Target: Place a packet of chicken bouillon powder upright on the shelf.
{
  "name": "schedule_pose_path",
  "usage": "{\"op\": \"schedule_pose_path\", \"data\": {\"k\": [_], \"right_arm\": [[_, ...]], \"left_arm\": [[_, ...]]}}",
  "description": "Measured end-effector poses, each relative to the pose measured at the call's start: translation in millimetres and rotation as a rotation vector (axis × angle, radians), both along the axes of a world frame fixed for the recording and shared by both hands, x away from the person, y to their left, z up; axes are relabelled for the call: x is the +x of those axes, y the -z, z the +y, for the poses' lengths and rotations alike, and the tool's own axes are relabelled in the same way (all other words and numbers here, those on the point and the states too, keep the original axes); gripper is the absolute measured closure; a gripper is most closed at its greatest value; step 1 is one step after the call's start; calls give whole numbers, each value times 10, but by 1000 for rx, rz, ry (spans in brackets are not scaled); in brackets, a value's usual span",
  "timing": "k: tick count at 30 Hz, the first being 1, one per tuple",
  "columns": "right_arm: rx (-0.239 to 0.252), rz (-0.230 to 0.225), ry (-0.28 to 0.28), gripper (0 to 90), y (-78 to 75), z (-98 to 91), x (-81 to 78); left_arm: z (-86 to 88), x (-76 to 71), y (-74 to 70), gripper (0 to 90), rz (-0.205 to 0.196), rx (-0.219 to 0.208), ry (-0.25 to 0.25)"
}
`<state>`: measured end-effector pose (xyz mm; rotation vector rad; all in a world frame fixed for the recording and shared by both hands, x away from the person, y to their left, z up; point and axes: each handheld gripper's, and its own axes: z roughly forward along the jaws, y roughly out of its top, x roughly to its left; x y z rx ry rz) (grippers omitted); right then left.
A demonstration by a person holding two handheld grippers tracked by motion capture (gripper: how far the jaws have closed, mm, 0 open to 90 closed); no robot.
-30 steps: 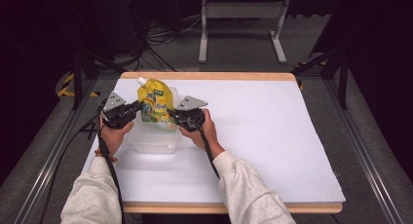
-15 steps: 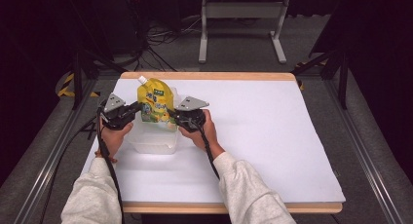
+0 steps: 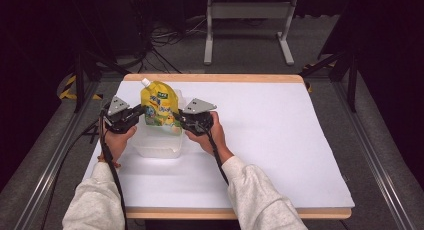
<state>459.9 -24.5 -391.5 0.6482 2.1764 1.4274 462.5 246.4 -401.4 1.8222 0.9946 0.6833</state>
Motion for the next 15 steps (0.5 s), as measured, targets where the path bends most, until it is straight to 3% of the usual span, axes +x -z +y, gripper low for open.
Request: {"op": "schedule_pose_path", "data": {"k": [11,15], "right_arm": [[-5,-21,11,741,-56,-21,-24],[-6,-30,16,717,-93,-37,-34]], "left_arm": [[8,-27,-36,830,-17,6,-5],[21,-60,-84,833,-35,-17,-3]]}}
